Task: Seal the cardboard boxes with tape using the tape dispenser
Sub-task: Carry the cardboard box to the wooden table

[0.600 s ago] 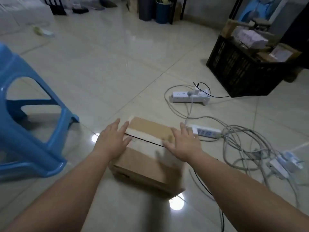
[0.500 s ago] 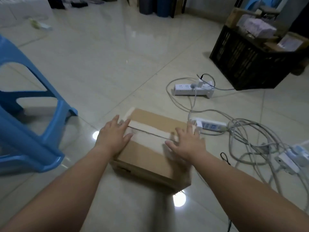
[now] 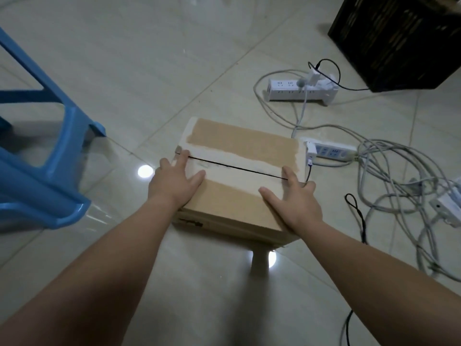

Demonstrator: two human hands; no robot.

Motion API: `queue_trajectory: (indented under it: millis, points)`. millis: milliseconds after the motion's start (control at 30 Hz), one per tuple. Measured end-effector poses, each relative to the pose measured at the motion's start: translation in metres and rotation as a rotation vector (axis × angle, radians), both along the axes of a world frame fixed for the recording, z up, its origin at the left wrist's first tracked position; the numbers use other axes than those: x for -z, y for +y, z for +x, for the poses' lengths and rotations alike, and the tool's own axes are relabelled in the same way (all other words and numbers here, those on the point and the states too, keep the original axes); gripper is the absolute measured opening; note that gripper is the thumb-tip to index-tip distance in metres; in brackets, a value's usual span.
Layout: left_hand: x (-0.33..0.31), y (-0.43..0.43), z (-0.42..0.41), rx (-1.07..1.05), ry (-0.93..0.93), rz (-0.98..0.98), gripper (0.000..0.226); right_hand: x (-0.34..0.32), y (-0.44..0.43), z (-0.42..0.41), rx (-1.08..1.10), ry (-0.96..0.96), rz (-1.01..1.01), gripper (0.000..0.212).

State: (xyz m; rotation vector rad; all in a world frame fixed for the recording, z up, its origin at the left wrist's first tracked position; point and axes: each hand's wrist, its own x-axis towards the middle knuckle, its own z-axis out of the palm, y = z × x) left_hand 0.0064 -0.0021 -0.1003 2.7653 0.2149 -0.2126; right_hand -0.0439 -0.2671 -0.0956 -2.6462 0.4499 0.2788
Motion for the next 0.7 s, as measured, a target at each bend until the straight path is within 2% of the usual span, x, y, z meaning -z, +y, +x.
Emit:
queue_trajectory:
  millis: [167,333,533,700]
  points:
    - [-0.029,-0.004,0.007,-0.063,-0.028,0.005,0.068,-0.027,-0.001,0.022,-0.024,-0.006,-0.018,0.089]
    - [-0.129,0.006,0.013,-0.095,-0.113,-0.018,0.066,-0.119,0.002,0.029,-0.025,-0.042,0.073,0.09]
    - [-0.295,0.012,0.002,-0.162,-0.115,-0.151,0.067,-0.298,0.002,0.027,0.028,-0.1,0.121,0.095]
    - [-0.491,0.017,-0.002,-0.218,-0.191,-0.248,0.067,-0.501,0.004,0.029,0.045,-0.158,0.131,0.109]
